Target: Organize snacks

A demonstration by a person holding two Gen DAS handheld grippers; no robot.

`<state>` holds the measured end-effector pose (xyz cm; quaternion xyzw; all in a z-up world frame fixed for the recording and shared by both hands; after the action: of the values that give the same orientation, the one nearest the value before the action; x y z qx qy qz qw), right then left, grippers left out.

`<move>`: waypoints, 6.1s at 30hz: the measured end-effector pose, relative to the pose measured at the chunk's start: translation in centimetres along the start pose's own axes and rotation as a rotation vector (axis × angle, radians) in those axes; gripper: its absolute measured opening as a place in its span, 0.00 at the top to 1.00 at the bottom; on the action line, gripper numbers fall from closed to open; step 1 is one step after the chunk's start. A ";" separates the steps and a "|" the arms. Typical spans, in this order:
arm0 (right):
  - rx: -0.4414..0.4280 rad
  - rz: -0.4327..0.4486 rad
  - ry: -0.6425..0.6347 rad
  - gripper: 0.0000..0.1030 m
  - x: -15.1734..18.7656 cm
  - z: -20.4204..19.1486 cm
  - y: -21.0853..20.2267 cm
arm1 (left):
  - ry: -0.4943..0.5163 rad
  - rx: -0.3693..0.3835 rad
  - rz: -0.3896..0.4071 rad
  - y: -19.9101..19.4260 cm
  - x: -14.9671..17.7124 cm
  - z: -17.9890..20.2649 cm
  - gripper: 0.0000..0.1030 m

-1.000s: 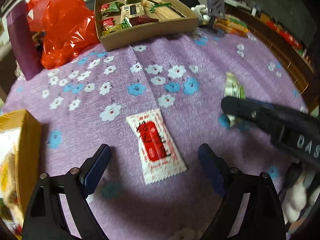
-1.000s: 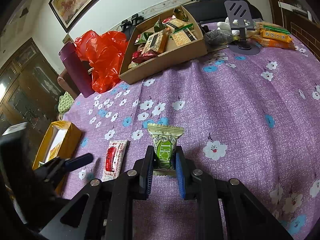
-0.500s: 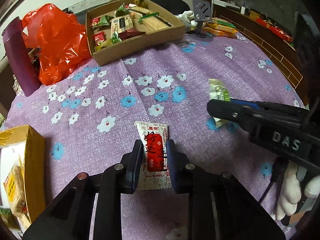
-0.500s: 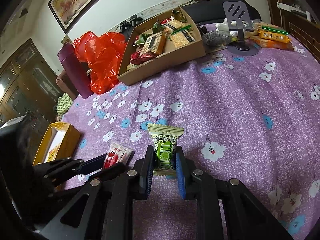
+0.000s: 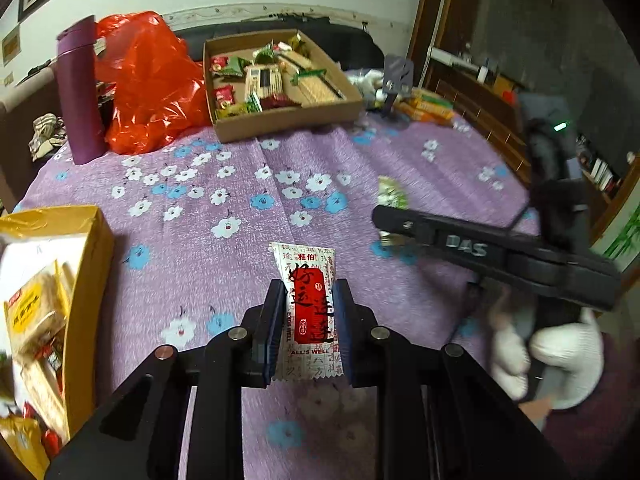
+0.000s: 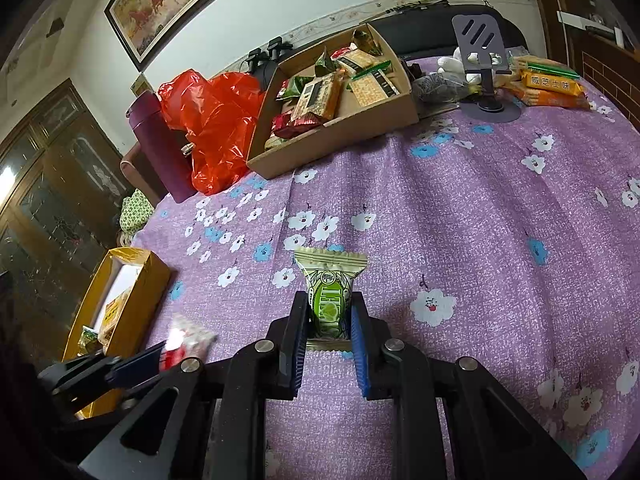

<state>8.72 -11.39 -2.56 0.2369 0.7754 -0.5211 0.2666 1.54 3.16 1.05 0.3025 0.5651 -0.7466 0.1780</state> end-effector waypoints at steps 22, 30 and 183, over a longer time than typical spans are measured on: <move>0.091 0.018 -0.055 0.80 1.2 -0.8 0.5 | -0.220 -0.061 0.204 -11.5 2.6 -9.4 0.79; 0.135 0.049 -0.045 0.80 1.0 -1.6 -0.9 | -0.342 -0.105 0.268 -15.0 4.8 -15.9 0.79; -0.180 0.047 -0.538 0.39 14.4 -24.4 -8.1 | -0.274 -0.531 0.382 -20.4 10.1 -12.9 0.00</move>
<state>-11.33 9.86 1.15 0.0833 0.7142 -0.4880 0.4949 -15.22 22.28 7.19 0.2429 0.6437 -0.5605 0.4609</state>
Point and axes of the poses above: each gripper's, at about its wrist camera, not at the fingertips, and y roughly the way its jaws point, z to its right, x to its underside, the point moved 7 cm from there along y, roughly the way its jaws point, and after that the axes turned 5 degrees about -y, right-handed, at the moved point
